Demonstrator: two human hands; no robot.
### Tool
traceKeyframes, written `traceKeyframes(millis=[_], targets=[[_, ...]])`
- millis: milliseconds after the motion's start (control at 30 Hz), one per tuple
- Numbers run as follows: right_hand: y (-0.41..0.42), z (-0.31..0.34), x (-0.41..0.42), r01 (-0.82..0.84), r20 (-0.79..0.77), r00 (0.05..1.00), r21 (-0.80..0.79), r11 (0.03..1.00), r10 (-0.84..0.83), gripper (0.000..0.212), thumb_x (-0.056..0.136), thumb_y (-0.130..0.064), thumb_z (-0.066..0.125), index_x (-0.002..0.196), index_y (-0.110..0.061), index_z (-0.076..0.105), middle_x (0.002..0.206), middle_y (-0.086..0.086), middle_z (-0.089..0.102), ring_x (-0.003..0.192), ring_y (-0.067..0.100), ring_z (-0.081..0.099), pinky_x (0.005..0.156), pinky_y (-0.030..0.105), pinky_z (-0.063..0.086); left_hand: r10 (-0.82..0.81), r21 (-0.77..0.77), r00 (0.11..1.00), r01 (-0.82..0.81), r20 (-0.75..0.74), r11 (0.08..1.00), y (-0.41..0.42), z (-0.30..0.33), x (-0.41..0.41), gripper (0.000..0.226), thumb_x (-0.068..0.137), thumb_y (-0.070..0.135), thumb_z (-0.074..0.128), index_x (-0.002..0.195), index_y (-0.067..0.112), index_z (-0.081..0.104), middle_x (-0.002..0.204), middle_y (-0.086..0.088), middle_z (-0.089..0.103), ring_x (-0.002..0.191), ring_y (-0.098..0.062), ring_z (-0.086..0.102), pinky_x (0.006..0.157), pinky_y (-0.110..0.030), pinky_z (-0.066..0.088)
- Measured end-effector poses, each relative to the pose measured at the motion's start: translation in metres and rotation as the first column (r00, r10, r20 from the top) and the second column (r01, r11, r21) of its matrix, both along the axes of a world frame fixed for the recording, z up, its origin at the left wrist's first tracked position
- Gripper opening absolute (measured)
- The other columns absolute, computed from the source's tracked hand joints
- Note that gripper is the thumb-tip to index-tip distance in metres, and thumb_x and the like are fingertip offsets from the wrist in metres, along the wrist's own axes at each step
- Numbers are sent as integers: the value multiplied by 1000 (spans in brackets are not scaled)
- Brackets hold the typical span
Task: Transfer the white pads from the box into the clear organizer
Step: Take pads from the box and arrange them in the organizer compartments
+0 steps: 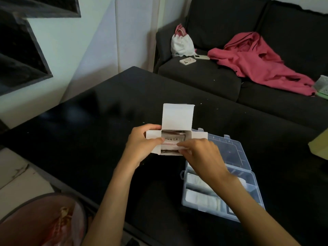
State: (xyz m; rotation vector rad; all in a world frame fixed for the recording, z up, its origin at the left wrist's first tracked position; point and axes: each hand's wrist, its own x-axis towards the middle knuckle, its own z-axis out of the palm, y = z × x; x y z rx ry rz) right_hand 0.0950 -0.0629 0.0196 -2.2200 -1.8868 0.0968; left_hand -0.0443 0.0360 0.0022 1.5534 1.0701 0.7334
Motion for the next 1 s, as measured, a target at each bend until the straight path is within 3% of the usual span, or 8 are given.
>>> traceKeyframes(millis=[200,300,467,667,833,1000], targets=[[37,23,-4,-70,267,955,-227,971,131,31,92,-25,57,119,-11,57,116,10,61,103,25,60,89,30,45,27,-5,1000,-27,1,1000,0,-1,4,32,83,13,70,112,27,64,95,13,61,92,-6,57,81,-29,51],[46,27,-6,-111,341,918,-269,957,203,27,94,-21,52,118,-9,57,112,11,61,98,26,61,77,28,44,42,26,999,-42,6,999,0,-1,4,32,82,13,71,112,25,66,96,12,63,96,-10,60,86,-34,53],[49,25,2,-65,292,947,-240,969,136,22,92,-20,54,112,-11,60,107,10,61,91,26,60,69,28,39,28,-13,1000,-28,7,1000,1,-1,2,35,81,11,71,114,23,65,108,2,65,99,-14,60,87,-37,53],[48,16,2,-115,306,933,-249,961,191,26,92,-25,57,115,-14,63,106,8,65,91,24,63,75,27,44,34,-6,999,-34,-17,999,2,-2,4,35,82,13,71,114,25,65,104,6,63,101,-14,58,87,-34,51],[51,18,4,-160,290,925,-291,943,246,31,91,-30,58,117,-13,61,105,8,65,89,23,63,71,24,41,35,1,999,-35,-30,999,3,-2,5,36,82,12,70,116,23,63,100,9,58,97,-12,55,81,-29,49],[53,18,5,-154,299,927,-250,956,228,26,93,-26,54,114,-14,62,103,8,64,77,20,54,65,25,35,33,25,998,-31,-45,999,2,0,5,36,82,12,70,116,22,64,105,6,61,102,-15,57,89,-37,52]])
